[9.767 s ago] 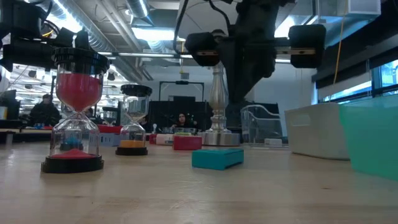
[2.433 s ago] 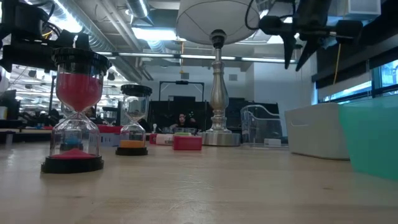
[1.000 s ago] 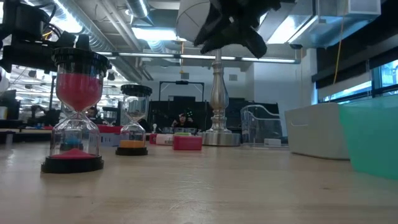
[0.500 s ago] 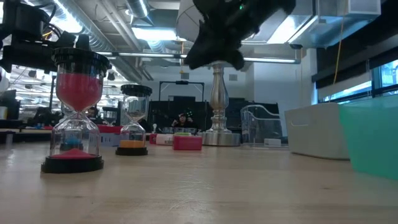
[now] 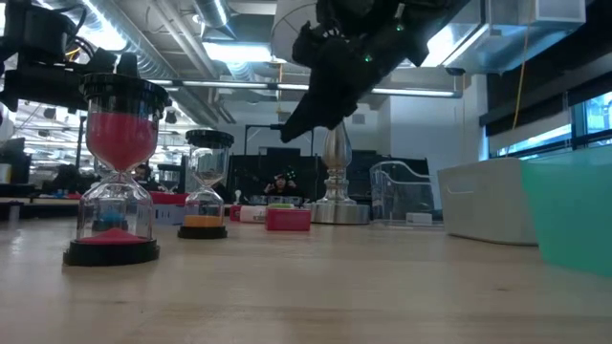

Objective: Pick & Place Office items
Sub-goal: Put the red charger adapter into the gray bin

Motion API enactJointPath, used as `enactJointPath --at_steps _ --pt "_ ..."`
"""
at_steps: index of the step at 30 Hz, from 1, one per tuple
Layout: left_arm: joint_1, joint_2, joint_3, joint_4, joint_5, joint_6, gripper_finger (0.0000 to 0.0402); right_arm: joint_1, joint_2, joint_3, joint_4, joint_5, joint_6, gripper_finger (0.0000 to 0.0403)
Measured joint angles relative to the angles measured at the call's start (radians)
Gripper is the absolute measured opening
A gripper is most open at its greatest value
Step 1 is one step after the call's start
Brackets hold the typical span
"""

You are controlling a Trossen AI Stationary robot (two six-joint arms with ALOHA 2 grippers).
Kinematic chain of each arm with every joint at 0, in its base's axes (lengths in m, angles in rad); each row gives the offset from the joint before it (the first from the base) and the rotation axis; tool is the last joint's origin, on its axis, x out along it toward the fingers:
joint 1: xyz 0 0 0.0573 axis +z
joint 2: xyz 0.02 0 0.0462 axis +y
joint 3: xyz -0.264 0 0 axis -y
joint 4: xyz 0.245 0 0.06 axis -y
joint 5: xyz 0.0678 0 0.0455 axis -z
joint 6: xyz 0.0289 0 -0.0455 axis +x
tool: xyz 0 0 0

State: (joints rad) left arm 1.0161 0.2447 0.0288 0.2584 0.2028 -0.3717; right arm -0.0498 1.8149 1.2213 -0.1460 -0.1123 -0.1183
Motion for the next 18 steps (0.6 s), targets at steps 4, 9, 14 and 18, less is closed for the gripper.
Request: enactJointPath --at_steps 4,9,14,18 --pt "0.0 0.0 0.0 0.0 0.0 0.0 0.0226 -0.02 0.009 0.0 -0.001 0.003 -0.06 0.0261" --pt "0.0 0.0 0.0 0.0 0.0 0.0 0.0226 -0.042 0.036 0.001 0.002 0.017 -0.076 0.0319" --pt "0.0 0.0 0.0 0.0 0.0 0.0 0.0226 -0.059 0.077 0.001 0.006 0.025 -0.074 0.0365" --pt "0.0 0.0 0.0 0.0 0.0 0.0 0.0226 -0.066 0.111 0.0 0.013 0.058 -0.074 0.0387"
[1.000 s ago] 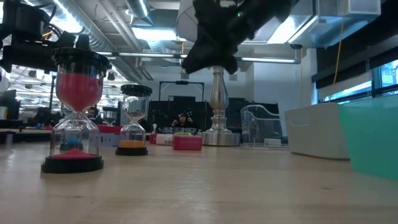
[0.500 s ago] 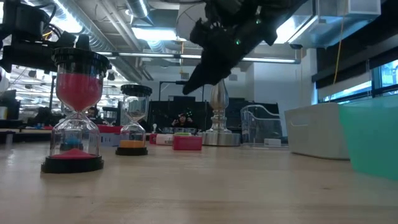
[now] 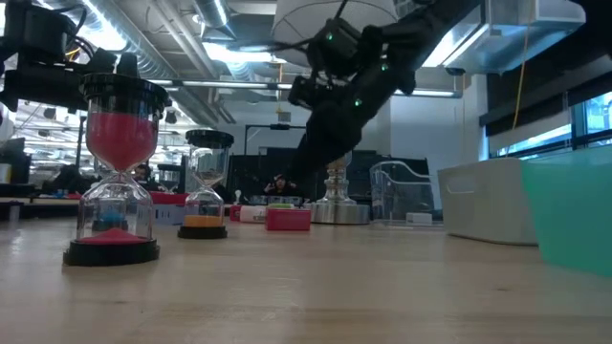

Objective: Pick & Place Office items
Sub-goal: Put the red charger adapter into the gray bin

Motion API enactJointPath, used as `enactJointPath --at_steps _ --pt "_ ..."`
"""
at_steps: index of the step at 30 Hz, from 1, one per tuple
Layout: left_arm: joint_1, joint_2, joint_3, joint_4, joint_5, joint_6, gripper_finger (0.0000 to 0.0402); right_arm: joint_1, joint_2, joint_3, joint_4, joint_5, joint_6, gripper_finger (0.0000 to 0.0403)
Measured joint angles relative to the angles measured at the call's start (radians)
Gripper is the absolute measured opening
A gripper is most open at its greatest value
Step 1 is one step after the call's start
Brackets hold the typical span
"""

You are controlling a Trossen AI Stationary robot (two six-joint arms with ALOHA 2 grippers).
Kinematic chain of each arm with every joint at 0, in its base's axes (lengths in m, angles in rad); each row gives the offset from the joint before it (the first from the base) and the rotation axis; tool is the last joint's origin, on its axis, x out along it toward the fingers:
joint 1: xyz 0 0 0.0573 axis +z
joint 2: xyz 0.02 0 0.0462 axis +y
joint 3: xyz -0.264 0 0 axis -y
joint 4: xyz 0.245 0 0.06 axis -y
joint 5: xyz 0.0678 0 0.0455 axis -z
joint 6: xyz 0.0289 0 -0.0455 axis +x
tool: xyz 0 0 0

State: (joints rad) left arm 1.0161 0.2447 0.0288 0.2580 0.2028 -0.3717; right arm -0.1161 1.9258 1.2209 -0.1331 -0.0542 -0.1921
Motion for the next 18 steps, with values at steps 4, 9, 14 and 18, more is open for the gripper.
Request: enactJointPath --at_steps 4,9,14,18 --pt "0.0 0.0 0.0 0.0 0.0 0.0 0.0226 -0.002 0.033 0.0 0.014 0.002 0.0 0.0397" --pt "0.0 0.0 0.0 0.0 0.0 0.0 0.0226 -0.002 0.064 0.0 0.031 -0.019 -0.001 0.0398" --pt "0.0 0.0 0.0 0.0 0.0 0.0 0.0226 -0.009 0.084 0.0 0.035 -0.064 -0.001 0.0398" --pt "0.0 0.0 0.0 0.0 0.0 0.0 0.0226 -0.018 0.084 0.0 0.041 -0.104 -0.029 0.0398"
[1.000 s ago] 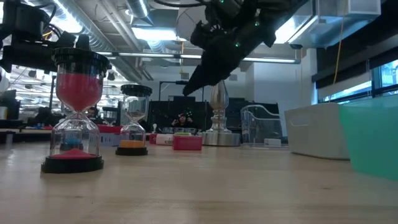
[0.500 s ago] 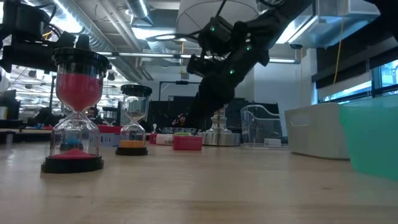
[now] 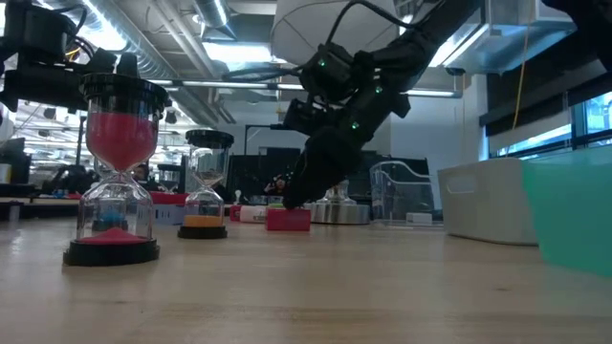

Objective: Pick & Place Office items
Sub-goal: Put the red charger adapter into the gray bin

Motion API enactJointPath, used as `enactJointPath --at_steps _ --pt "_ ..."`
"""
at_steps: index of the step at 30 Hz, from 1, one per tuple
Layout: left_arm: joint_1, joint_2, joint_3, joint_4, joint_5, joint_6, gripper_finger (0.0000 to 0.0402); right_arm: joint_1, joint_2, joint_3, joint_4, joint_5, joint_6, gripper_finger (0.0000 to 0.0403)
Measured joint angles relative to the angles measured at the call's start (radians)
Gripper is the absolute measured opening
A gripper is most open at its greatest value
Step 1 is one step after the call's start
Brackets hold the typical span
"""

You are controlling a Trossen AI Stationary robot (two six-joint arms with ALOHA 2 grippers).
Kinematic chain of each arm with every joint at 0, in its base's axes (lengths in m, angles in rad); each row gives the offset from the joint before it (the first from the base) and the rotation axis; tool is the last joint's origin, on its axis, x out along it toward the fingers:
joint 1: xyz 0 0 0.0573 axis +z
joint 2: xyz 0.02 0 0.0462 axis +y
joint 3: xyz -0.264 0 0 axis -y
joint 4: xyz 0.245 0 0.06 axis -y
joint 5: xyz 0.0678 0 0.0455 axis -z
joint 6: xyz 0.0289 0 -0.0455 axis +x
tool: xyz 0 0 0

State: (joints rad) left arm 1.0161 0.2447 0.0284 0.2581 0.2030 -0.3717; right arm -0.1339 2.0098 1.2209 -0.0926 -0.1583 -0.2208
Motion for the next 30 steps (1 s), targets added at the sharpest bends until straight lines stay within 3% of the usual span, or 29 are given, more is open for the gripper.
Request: enactJointPath --at_steps 5,19,30 --pt "0.0 0.0 0.0 0.0 0.0 0.0 0.0226 -0.007 0.007 0.0 0.021 -0.086 0.04 0.0398" --pt "0.0 0.0 0.0 0.0 0.0 0.0 0.0226 -0.007 0.066 0.0 0.043 -0.07 0.129 0.0398" --pt "0.0 0.0 0.0 0.0 0.0 0.0 0.0226 0.027 0.066 0.0 0.032 -0.005 0.056 0.0385"
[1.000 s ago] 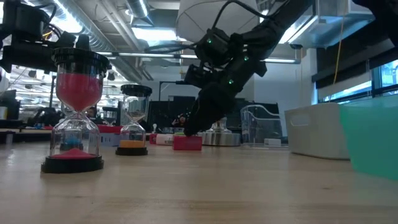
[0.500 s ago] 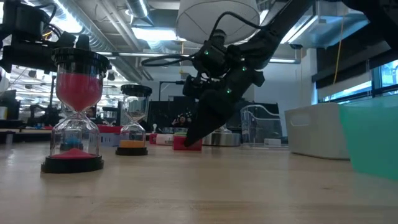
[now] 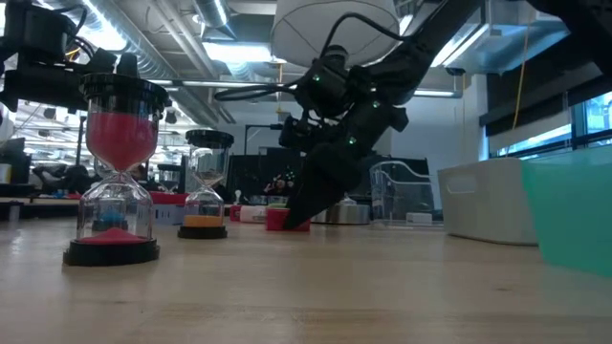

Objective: Pick & Place Office items
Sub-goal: Put the red charger adapter into the gray bin

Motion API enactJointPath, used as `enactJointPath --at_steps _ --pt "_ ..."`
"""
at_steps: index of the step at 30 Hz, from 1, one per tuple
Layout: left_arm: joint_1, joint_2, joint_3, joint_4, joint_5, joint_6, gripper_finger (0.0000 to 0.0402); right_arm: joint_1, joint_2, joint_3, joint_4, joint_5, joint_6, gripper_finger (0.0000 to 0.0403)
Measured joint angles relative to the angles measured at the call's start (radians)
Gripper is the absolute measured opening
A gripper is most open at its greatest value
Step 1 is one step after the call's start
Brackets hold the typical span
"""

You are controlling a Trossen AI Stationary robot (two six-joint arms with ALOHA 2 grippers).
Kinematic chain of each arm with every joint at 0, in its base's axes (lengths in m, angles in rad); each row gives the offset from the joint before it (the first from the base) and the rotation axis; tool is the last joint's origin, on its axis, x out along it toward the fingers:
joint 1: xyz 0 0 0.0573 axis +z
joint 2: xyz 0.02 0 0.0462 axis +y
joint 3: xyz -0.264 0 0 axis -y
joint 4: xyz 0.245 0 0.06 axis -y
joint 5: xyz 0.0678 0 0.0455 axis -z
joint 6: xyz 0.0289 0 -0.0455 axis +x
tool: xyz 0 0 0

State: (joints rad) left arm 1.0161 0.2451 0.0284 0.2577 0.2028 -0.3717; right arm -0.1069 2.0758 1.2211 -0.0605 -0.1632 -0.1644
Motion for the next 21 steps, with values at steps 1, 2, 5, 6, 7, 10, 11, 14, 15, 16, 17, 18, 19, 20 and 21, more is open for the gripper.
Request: enactJointPath --at_steps 1,2,5,6,7,10,11,14,15,16,17,18,19,20,21 --pt "0.0 0.0 0.0 0.0 0.0 0.0 0.0226 0.005 0.0 0.0 0.0 -0.003 -0.001 0.0378" --pt "0.0 0.0 0.0 0.0 0.0 0.0 0.0226 0.011 0.0 0.0 -0.001 -0.006 -0.004 0.037" --pt "0.0 0.0 0.0 0.0 0.0 0.0 0.0226 0.031 0.0 0.0 -0.002 0.025 -0.028 0.0337" --pt "0.0 0.0 0.0 0.0 0.0 0.0 0.0226 0.036 0.0 0.0 -0.002 0.042 -0.032 0.0324" --pt "0.0 0.0 0.0 0.0 0.0 0.0 0.0226 0.04 0.0 0.0 -0.001 0.054 -0.033 0.031" --pt "0.0 0.0 0.0 0.0 0.0 0.0 0.0226 0.047 0.0 0.0 -0.001 0.065 -0.024 0.0261" --pt "0.0 0.0 0.0 0.0 0.0 0.0 0.0226 0.048 0.0 0.0 -0.001 0.066 -0.017 0.0243" --pt "0.0 0.0 0.0 0.0 0.0 0.0 0.0226 0.052 0.0 0.001 -0.002 0.074 0.002 0.0211" --pt "0.0 0.0 0.0 0.0 0.0 0.0 0.0226 0.055 0.0 0.001 -0.002 0.076 0.008 0.0211" --pt "0.0 0.0 0.0 0.0 0.0 0.0 0.0226 0.057 0.0 0.001 -0.002 0.079 0.022 0.0211" --pt "0.0 0.0 0.0 0.0 0.0 0.0 0.0226 0.059 0.0 0.001 -0.002 0.081 0.031 0.0211" --pt "0.0 0.0 0.0 0.0 0.0 0.0 0.0226 0.061 0.0 0.001 -0.003 0.082 0.046 0.0211" --pt "0.0 0.0 0.0 0.0 0.0 0.0 0.0226 0.064 0.0 0.001 -0.003 0.086 0.058 0.0211" --pt "0.0 0.0 0.0 0.0 0.0 0.0 0.0226 0.068 -0.003 0.001 -0.005 0.095 0.07 0.0211" --pt "0.0 0.0 0.0 0.0 0.0 0.0 0.0226 0.074 -0.011 0.0 -0.016 0.111 0.076 0.0211"
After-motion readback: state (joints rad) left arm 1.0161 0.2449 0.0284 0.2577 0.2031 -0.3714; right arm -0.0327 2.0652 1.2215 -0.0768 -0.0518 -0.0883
